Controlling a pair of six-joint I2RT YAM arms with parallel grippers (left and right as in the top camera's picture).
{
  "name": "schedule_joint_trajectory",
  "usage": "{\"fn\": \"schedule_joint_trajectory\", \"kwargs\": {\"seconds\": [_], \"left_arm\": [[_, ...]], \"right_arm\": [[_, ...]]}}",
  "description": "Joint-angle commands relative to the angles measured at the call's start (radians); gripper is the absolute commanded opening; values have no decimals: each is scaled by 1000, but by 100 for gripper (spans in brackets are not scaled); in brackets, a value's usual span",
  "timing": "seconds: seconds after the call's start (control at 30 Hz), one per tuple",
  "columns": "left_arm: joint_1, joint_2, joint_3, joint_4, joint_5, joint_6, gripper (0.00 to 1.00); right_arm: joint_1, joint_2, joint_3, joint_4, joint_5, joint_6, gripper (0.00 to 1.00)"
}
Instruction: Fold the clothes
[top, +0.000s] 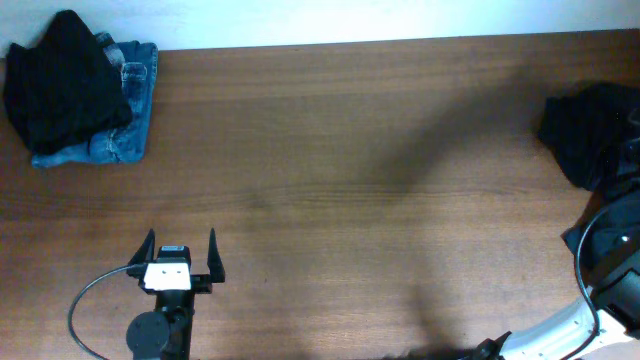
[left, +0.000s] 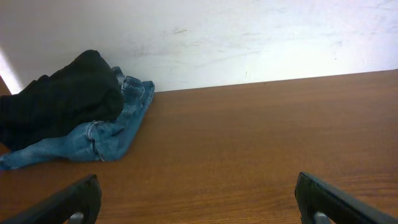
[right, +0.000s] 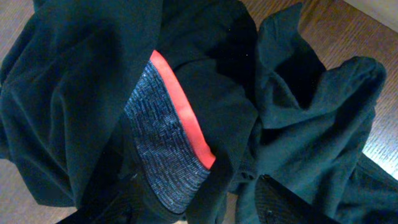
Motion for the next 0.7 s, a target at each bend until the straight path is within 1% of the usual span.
{"fn": "schedule_joint_trajectory", "kwargs": {"seconds": [0.0, 0.47, 0.53, 0.6, 0.67], "left_arm": [[6, -6, -2, -5, 11, 13, 99], [6, -6, -2, -6, 11, 13, 99], [6, -6, -2, -6, 11, 13, 99], [6, -6, -2, -6, 11, 13, 99], [6, -6, -2, -6, 11, 13, 99]], "right_arm": [[3, 17, -3, 11, -29, -18, 63], [45, 128, -5, 51, -36, -18, 62], [52, 134, -5, 59, -35, -17, 60], [56, 135, -5, 67, -32, -17, 54], [55, 134, -4, 71, -28, -18, 50]]}}
